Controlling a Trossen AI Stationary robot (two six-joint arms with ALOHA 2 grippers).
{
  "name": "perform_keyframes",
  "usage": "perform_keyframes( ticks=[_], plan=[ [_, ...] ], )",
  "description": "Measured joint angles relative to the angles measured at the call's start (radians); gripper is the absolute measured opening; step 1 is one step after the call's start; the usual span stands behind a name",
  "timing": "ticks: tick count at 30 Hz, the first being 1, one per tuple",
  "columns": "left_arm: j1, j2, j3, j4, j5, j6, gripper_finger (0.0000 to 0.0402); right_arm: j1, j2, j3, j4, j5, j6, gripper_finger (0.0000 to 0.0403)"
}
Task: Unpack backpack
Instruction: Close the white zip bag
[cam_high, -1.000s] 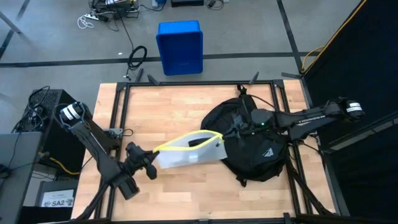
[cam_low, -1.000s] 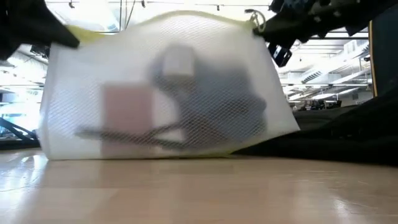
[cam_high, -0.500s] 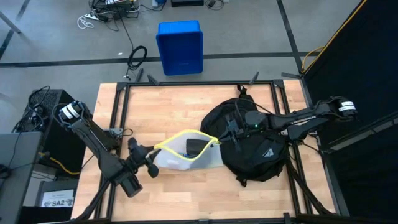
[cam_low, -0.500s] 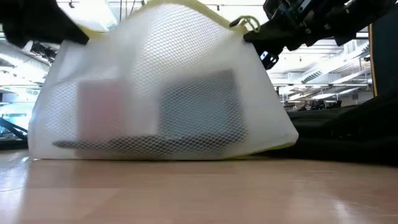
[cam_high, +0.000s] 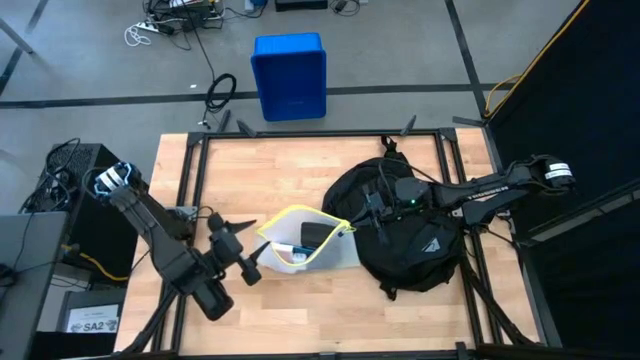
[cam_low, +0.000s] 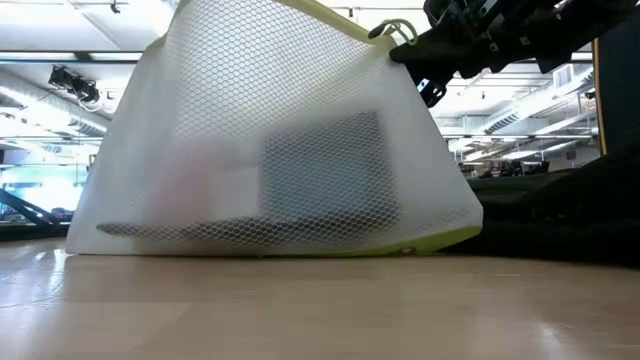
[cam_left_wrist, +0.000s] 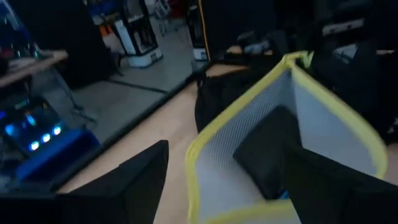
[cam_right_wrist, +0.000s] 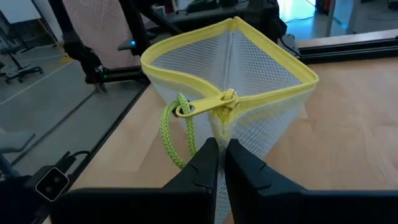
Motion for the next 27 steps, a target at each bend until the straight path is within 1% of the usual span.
perform_keyframes(
  ticks=[2,4,6,9,11,12,13,15,21,27],
  plan=[
    [0.041,0.000,0.001,0.163,0.000,0.195,0.0274,0.000,0.000,0.000,0.001,0.001,0.000,0.0000],
    [0.087,0.007,0.001,0.368,0.036,0.429,0.0273,0.000,0.000,0.000,0.008,0.001,0.000,0.0000],
    [0.128,0.027,0.001,0.613,0.095,0.676,0.0270,0.000,0.000,0.000,0.016,0.001,0.000,0.0000],
    [0.168,0.078,0.001,0.974,0.210,1.042,0.0265,0.001,0.000,0.000,0.033,0.002,0.000,0.0000],
    [0.189,0.125,0.003,1.165,0.265,1.237,0.0261,0.002,0.000,0.000,0.034,0.002,0.001,0.0000],
    [0.200,0.149,0.003,1.228,0.284,1.305,0.0260,0.002,0.000,0.000,0.034,0.002,0.004,0.0000],
    [0.212,0.175,0.003,1.273,0.298,1.357,0.0259,0.002,0.000,0.000,0.035,0.002,0.007,0.0000],
    [0.240,0.222,0.003,1.318,0.311,1.401,0.0259,0.002,0.000,0.000,0.036,0.008,0.007,0.0000],
    [0.321,0.334,0.002,1.385,0.309,1.401,0.0259,0.002,0.000,0.000,0.037,0.019,0.010,0.0000],
    [0.351,0.383,0.002,1.454,0.294,1.449,0.0259,0.003,0.000,0.000,0.037,0.020,0.010,0.0000]
  ],
)
